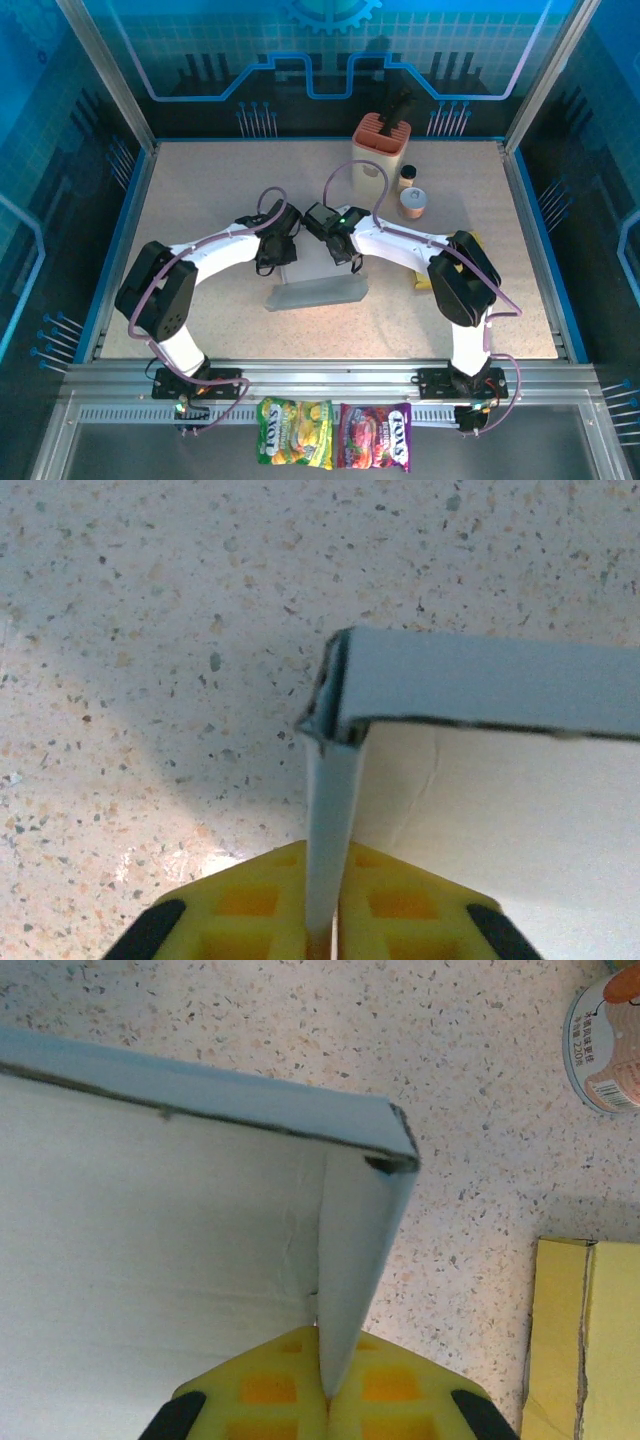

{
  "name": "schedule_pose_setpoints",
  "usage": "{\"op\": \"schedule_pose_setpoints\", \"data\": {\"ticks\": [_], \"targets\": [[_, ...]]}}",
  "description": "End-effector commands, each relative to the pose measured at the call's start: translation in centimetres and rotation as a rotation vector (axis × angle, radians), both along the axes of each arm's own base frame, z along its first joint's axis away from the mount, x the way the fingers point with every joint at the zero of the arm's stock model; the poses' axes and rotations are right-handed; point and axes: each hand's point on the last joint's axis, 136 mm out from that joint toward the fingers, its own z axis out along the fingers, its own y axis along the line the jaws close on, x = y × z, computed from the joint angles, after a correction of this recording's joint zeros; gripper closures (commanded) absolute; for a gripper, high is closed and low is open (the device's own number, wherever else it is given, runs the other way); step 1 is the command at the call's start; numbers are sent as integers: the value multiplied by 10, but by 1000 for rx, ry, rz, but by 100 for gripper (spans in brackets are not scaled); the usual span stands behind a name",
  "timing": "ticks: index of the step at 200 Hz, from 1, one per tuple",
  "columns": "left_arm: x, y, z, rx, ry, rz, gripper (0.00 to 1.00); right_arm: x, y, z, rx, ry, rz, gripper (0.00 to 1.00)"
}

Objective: Fold the paper box

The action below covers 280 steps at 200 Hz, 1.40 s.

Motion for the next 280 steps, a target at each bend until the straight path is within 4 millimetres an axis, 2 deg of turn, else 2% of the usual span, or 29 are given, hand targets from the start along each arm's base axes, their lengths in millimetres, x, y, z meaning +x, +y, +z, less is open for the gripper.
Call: {"op": "schedule_pose_setpoints", "data": {"ticks": [1, 19, 50, 103, 125, 151, 172, 190, 210, 231, 262, 280], "targets": [[6, -3, 29, -47, -65, 21, 83, -9, -19, -14, -104, 59, 3, 100], [6, -8, 41, -90, -88, 16, 79, -10, -21, -20, -117, 65, 1, 100], [3, -19, 55, -165, -88, -1, 77, -10, -24, -27, -131, 75, -11, 100], [-13, -13, 74, -202, -110, 14, 77, -6, -35, -40, -160, 105, -50, 100], [-21, -8, 76, -200, -106, 15, 76, -6, -41, -47, -187, 137, -86, 100], [-28, -1, 84, -213, -103, 26, 74, -6, -44, -51, -143, 197, -186, 100], [-28, 16, 93, -254, -108, 78, 74, -7, -47, -49, -83, 241, -297, 100], [-28, 33, 97, -265, -110, 112, 74, -17, -53, -54, -19, 328, -453, 100], [-33, 48, 89, -276, -77, 150, 74, -24, -60, -50, 39, 343, -605, 100], [-43, 54, 76, -285, -36, 167, 74, -29, -64, -41, 89, 327, -758, 100], [-59, 50, 60, -332, 13, 183, 75, -43, -68, -41, 98, 362, -972, 100], [-67, 38, 46, -408, 61, 189, 77, -52, -66, -44, 99, 386, -1095, 100]]}}
